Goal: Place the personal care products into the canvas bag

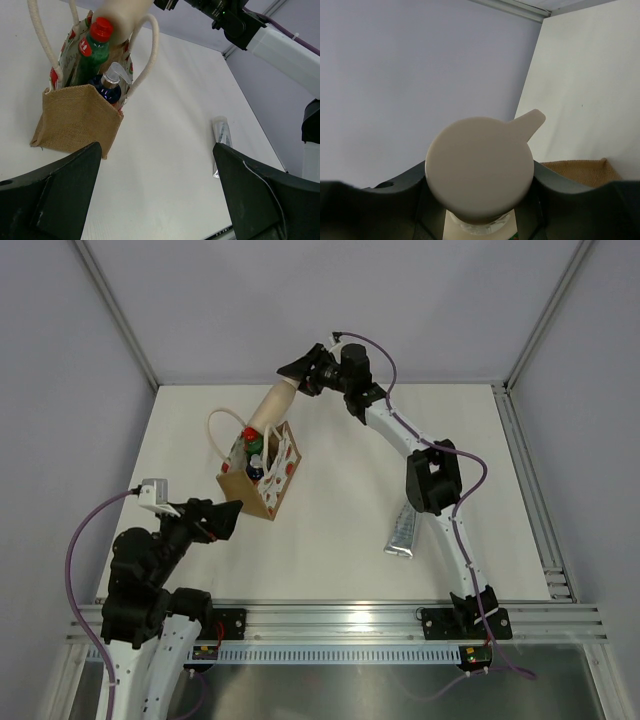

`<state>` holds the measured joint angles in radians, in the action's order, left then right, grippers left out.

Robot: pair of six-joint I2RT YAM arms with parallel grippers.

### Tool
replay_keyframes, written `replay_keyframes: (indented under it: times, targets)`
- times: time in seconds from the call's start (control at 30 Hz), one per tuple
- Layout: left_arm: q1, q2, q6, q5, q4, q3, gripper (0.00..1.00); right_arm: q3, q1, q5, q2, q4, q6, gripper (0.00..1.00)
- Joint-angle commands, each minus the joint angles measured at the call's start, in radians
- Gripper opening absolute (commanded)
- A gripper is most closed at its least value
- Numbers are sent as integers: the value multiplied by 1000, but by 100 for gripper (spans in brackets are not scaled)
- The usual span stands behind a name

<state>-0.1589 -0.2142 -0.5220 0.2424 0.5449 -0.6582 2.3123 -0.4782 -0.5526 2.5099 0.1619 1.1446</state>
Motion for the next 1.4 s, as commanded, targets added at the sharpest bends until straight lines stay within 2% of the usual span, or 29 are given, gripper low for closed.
replay_keyframes:
  times: [0.0,0.37,0.8,1.1,1.37]
  targets:
    - [4,28,-10,34,-59,12,99,-5,15,-64,-177,137,44,0]
    - [4,68,-13,38,-57,32,99,-100,41,-119,-253,137,1,0]
    - [4,104,-4,37,-22,32,99,-128,0,-121,-217,90,-105,0]
    - [4,133,2,23,4,32,99,-41,-20,-72,-200,-7,-333,0]
    - [4,121,8,31,-11,37,99,-24,-65,-41,-227,-24,-537,0]
